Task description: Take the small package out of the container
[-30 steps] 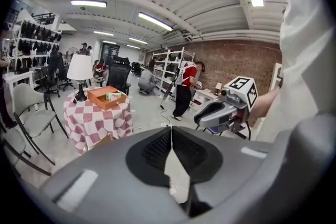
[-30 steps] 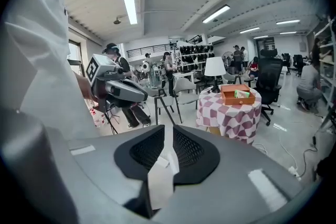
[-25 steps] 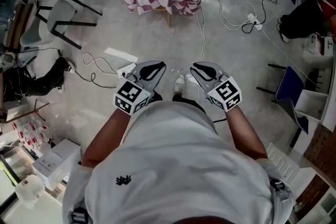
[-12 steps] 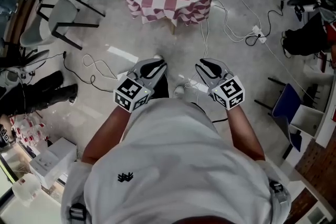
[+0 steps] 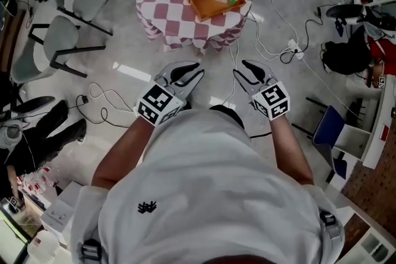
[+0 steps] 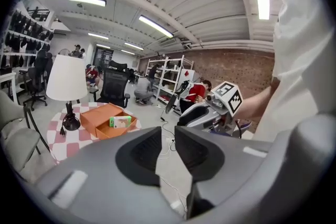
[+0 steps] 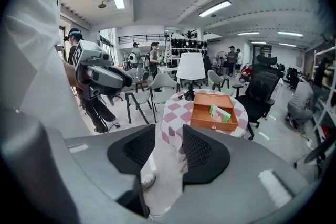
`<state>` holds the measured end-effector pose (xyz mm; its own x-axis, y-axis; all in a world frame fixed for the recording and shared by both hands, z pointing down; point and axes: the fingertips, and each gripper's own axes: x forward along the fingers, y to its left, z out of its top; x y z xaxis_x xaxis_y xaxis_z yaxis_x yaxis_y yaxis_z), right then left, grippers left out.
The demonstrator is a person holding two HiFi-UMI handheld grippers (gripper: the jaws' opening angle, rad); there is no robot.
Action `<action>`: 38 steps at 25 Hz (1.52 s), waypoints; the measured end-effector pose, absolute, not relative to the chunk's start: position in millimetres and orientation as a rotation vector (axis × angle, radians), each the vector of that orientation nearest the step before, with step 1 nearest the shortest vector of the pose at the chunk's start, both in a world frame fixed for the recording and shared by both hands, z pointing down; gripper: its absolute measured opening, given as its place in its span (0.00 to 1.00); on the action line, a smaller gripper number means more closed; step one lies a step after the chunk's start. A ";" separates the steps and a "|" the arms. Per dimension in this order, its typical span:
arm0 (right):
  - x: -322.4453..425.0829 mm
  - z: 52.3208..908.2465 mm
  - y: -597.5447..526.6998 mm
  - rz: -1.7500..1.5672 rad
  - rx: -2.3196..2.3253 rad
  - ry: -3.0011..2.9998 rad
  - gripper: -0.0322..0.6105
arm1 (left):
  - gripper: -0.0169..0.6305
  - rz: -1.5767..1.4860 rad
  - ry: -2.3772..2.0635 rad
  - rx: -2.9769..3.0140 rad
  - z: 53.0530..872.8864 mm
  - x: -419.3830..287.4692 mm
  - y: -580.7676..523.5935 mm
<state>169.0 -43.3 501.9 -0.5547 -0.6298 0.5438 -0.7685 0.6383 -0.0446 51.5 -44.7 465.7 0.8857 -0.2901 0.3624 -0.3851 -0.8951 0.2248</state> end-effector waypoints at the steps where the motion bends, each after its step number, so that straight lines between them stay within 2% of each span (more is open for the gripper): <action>1: 167.2 504.0 -56.3 0.369 1.091 -2.364 0.26 | 0.15 0.464 -0.508 2.761 466.8 46.2 -54.1; 11: 189.4 523.4 -188.6 0.250 0.983 -2.312 0.26 | 0.15 0.510 -0.722 2.641 486.6 15.0 -128.6; 23: 222.7 593.5 -326.5 0.132 0.622 -2.219 0.26 | 0.15 0.476 -1.082 2.503 465.6 44.9 -190.9; 38: 213.8 681.2 -375.4 0.155 0.351 -2.144 0.26 | 0.15 0.486 -1.385 2.316 464.6 36.6 -219.6</action>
<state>213.8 -375.4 681.2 -0.5300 -0.1909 0.8262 -0.3078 0.9512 0.0223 36.6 -219.6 464.6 0.4497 -0.7506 0.4841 -0.8885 -0.4311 0.1571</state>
